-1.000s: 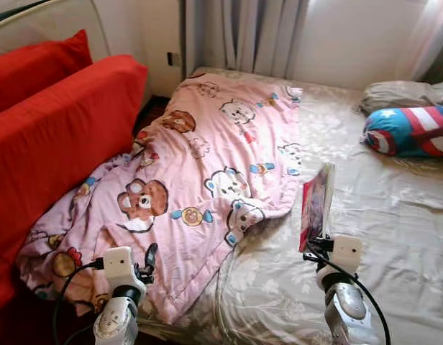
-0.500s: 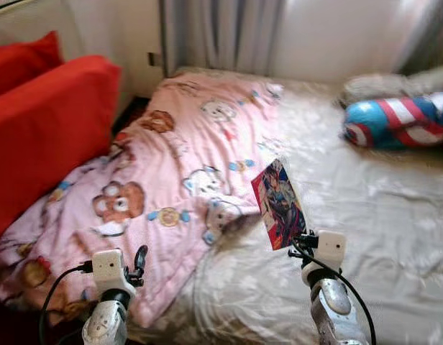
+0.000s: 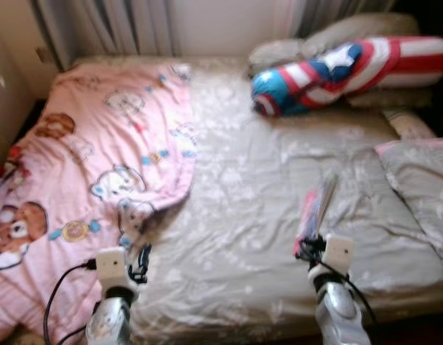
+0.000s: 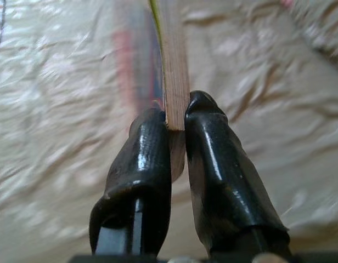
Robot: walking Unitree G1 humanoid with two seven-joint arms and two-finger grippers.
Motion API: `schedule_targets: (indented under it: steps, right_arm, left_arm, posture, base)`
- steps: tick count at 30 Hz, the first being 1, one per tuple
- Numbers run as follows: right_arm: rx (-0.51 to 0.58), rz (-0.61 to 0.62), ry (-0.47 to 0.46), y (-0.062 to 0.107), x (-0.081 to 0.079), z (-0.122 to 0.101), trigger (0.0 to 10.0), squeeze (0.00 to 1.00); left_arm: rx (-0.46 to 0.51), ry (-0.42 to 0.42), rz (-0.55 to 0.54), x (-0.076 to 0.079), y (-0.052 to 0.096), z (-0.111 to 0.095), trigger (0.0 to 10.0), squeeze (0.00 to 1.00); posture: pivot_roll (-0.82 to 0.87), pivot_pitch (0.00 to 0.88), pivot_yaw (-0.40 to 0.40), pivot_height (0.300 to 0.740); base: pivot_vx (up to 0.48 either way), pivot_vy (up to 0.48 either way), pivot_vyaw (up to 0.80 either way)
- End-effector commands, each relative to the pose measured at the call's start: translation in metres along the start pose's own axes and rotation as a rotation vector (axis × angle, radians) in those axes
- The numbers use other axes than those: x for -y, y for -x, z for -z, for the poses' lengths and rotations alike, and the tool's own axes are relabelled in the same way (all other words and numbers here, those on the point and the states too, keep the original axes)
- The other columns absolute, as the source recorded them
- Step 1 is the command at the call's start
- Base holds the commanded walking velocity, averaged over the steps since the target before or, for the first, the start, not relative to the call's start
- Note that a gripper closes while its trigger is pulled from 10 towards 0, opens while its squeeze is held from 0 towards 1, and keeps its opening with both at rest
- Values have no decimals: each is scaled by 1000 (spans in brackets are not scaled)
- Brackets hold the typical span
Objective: Clean up the room
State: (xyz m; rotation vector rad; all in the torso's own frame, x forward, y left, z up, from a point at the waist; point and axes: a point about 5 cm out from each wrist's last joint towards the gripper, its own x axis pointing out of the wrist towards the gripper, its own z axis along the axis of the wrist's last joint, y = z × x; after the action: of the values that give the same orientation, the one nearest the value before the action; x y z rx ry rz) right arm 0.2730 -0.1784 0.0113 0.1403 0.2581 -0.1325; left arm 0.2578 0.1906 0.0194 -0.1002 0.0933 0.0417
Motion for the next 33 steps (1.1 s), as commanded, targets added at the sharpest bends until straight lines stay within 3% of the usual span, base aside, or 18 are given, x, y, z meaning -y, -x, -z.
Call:
schedule_targets:
  steps: [1, 22, 29, 33]
  right_arm:
    - [47, -25, -6, -2, -7, -8, 10000, 0]
    - [54, -76, 20, 0, -12, -8, 10000, 0]
    - [55, -81, 10, 0, -14, -7, 10000, 0]
    - [55, -78, 14, 0, -13, -8, 10000, 0]
  left_arm:
    - [-23, -15, -28, -10, 6, 4, 10000, 0]
    - [-25, -18, -19, -10, 6, 3, 10000, 0]
    - [-27, -19, -23, -11, 7, 4, 10000, 0]
    - [-29, -18, -29, -12, 7, 4, 10000, 0]
  posture:
    - [-9, 135, -54, 740]
    - [-9, 142, -49, 740]
    - [-6, 145, -50, 740]
    - [-7, 146, -49, 740]
  base:
    - [0, -330, 0]
    - [0, -331, 0]
    - [0, -327, 386]
    - [0, 0, 0]
